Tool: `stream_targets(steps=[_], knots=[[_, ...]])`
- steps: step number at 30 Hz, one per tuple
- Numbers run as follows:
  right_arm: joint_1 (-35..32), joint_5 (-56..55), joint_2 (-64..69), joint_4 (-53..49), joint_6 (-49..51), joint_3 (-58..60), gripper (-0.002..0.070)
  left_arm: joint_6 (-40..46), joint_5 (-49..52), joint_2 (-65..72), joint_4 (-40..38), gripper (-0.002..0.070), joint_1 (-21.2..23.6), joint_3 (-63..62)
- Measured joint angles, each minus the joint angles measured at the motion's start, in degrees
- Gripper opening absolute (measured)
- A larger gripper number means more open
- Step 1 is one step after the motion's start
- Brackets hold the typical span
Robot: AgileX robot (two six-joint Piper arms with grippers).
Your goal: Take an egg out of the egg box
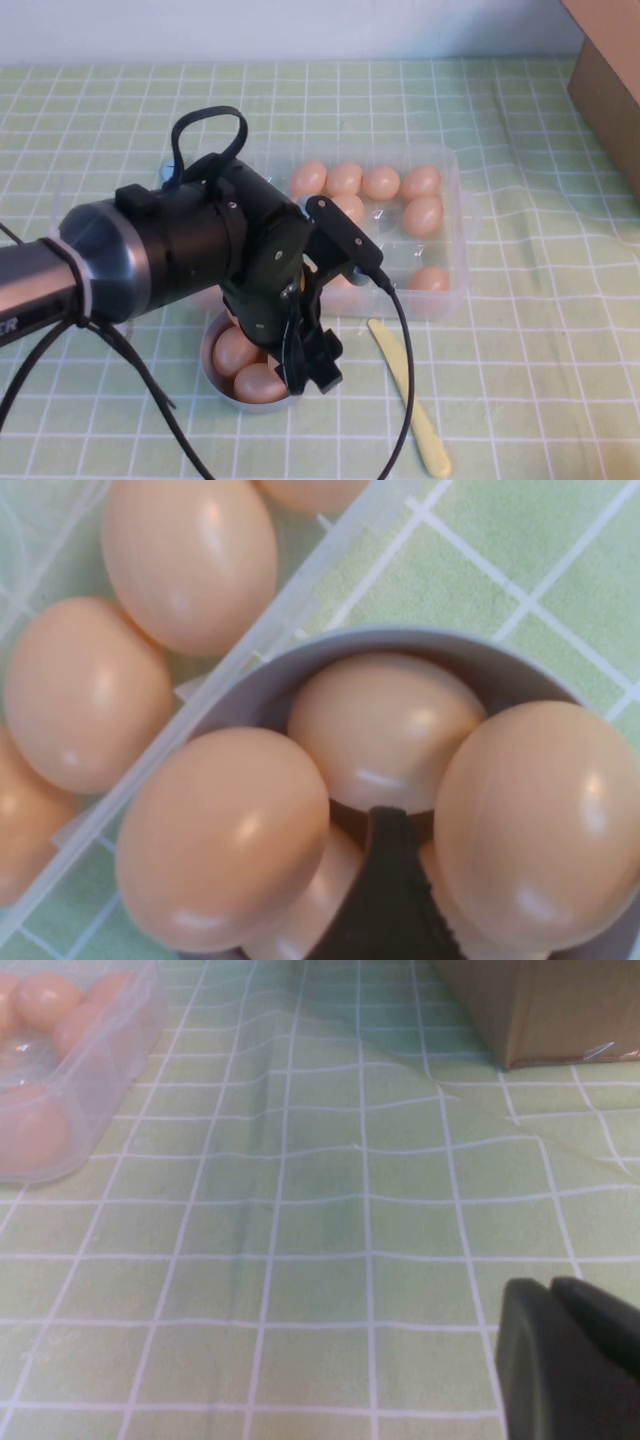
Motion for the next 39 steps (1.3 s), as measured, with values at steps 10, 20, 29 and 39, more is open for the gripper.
stream_targets(steps=[10,20,29,39], knots=[[0.00,0.00,0.00,0.00,0.00,0.00,-0.0018,0.00,-0.50,-6.95,0.00,0.0457,-3.20,0.10],[0.00,0.00,0.00,0.10,0.00,0.00,-0.0018,-0.42,-1.56,-22.02,-0.47,0.0041,-3.85,0.14],[0.00,0.00,0.00,0.10,0.00,0.00,-0.0018,-3.95,-7.27,-38.49,3.48,-0.0001,-3.85,9.30],[0.00,0.00,0.00,0.10,0.00,0.00,-0.0018,-11.81,-19.51,-60.89,4.89,-0.0002,-3.85,30.19]])
